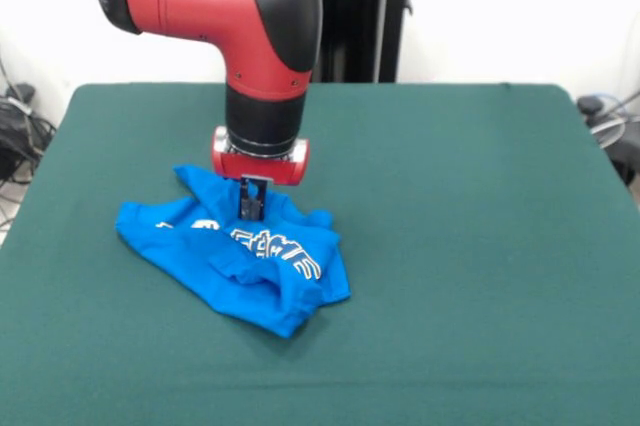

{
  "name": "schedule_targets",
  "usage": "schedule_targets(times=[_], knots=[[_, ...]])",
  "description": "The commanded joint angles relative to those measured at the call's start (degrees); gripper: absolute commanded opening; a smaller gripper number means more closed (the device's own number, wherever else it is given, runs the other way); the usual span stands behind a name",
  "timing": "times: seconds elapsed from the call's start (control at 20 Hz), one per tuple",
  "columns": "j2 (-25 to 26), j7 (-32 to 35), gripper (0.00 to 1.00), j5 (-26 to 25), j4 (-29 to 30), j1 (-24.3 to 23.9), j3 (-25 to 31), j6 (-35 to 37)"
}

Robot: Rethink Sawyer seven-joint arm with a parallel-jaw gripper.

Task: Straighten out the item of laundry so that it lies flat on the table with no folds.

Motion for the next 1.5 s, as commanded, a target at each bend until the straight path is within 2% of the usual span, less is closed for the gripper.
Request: schedule_targets(times=[0.05, 0.25, 0.45, 0.85, 1.2, 1.35, 1.5], knots=[[16.3, 5.3, 0.0, -3.5, -10.9, -0.1, 1.0, -12.4], [16.4, 5.7, 0.0, -3.4, -10.7, -0.2, 1.3, -12.4], [15.9, 9.2, 0.0, 0.0, -8.8, 0.4, 2.1, -12.0], [16.9, 19.0, 0.0, 10.2, -7.9, 7.7, -1.2, -12.5], [17.8, 25.4, 0.0, 23.4, -7.4, 14.2, -3.9, -11.8], [18.2, 26.2, 0.0, 27.5, -7.2, 16.7, -4.9, -11.4], [19.0, 25.3, 0.0, 29.3, -8.2, 19.4, -6.7, -10.0]])
